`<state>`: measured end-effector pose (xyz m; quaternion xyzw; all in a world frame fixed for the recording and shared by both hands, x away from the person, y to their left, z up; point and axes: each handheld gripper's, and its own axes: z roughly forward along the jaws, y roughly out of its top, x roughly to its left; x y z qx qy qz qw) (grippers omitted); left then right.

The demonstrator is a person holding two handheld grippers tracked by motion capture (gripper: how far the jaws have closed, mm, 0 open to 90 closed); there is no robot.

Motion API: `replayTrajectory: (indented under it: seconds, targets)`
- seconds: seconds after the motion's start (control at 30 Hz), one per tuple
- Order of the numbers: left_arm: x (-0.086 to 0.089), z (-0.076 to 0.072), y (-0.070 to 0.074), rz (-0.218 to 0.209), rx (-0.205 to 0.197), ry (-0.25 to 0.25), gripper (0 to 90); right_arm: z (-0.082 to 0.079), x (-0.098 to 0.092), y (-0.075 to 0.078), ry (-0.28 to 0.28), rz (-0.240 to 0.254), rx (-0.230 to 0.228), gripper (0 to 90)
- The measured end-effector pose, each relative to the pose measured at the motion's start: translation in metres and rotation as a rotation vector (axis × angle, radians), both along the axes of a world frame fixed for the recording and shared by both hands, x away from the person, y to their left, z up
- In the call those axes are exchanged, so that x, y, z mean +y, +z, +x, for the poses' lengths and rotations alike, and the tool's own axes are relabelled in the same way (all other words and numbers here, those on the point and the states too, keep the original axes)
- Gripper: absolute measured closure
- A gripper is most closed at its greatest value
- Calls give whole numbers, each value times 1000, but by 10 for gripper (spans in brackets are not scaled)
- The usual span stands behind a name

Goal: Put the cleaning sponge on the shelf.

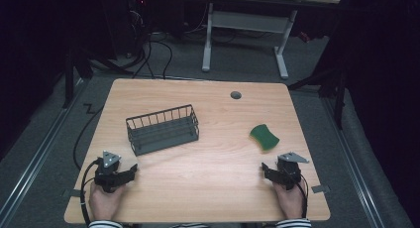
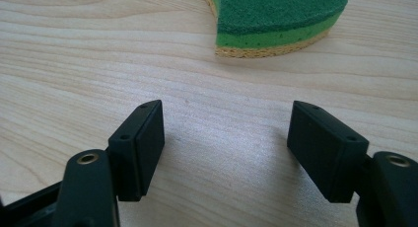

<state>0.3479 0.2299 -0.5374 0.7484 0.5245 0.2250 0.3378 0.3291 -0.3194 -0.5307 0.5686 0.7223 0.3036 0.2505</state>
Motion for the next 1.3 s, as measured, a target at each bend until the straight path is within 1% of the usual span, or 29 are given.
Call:
replayTrajectory:
  seconds: [0.17,0.8,1.3]
  targets:
    - [0,0,0,0,0,0,273,0,0,0,8,2,1,289]
    - [0,0,0,0,0,3,273,0,0,0,8,1,3,287]
    - [-1,0,0,1,0,10,273,0,-1,0,19,0,3,286]
